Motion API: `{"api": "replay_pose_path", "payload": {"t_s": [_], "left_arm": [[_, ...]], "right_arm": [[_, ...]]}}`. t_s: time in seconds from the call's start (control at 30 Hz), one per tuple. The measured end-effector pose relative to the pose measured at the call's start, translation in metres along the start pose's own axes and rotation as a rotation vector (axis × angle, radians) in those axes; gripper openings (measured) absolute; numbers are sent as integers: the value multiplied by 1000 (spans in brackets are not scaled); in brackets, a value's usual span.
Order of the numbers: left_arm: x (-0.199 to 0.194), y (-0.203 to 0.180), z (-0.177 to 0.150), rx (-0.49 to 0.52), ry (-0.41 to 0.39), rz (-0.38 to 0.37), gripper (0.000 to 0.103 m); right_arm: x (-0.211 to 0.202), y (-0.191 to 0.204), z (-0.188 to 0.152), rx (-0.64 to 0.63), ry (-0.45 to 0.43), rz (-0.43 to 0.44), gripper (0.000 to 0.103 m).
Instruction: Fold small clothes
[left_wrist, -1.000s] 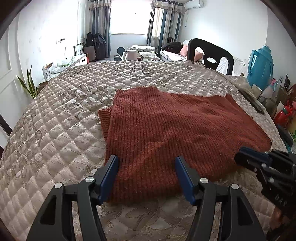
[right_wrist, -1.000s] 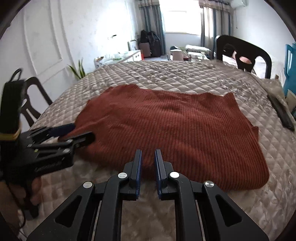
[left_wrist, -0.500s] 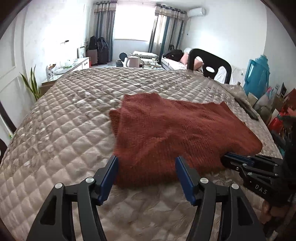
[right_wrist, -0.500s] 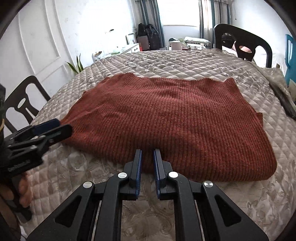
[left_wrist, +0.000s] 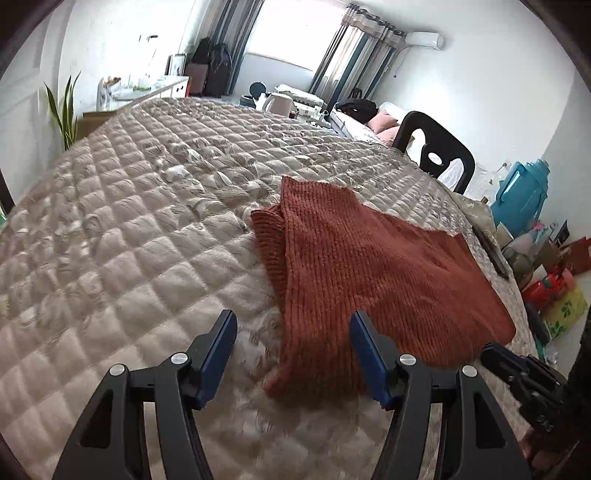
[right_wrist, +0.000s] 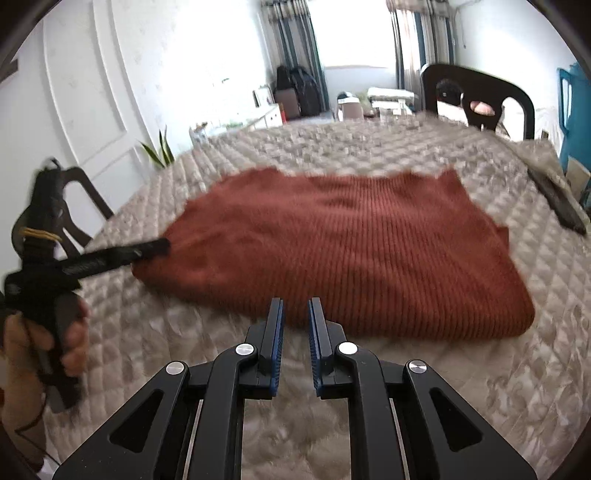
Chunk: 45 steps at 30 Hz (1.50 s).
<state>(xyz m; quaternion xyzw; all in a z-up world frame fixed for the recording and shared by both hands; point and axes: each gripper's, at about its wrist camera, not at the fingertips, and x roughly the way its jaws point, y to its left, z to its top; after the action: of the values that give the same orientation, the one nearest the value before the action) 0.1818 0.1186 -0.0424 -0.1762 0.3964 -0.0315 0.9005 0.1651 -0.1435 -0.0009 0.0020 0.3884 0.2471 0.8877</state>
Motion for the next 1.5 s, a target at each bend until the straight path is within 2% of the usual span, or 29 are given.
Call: {"api": "replay_pose_path", "payload": {"t_s": [0.13,0.2,0.23,0.33,0.43,0.5,0.63,0.7,0.83,1.0,1.23,1.33,1.5], "left_arm": [[11,-3,11,2,-3,5,66],[14,-4,16,4,1,4,66],[16,-3,18,3,2,3,65],[22,-3,24,12,1,18,56],[28,1,29,-8,2,0,50],[31,1,33,-13,2,0,41],[34,-1,34,-15,10,-11,32],[32,-3,33,-20,10,-34,20],[30,-1,28,-37,-8,-54,20],[30,13,29,-102,-6,-138,20],[24,19,29,-115,-25,-240,18],[26,21,28,-128,-12,-249,18],[29,22,26,-134,2,-241,18]], "right_arm": [[10,-1,13,-9,-19,-21,13],[21,-4,13,-2,2,-40,13],[31,-7,12,12,42,-34,13],[33,-12,12,37,57,-6,12],[33,-12,12,33,62,-8,12],[33,-10,11,26,63,-16,12],[33,-14,11,39,65,0,12],[34,-17,11,56,64,18,12],[34,-18,11,58,64,20,13],[34,-16,11,41,65,0,13],[27,-10,13,37,34,-13,13],[27,-5,20,30,12,3,13],[59,-3,40,5,42,-54,12]]}}
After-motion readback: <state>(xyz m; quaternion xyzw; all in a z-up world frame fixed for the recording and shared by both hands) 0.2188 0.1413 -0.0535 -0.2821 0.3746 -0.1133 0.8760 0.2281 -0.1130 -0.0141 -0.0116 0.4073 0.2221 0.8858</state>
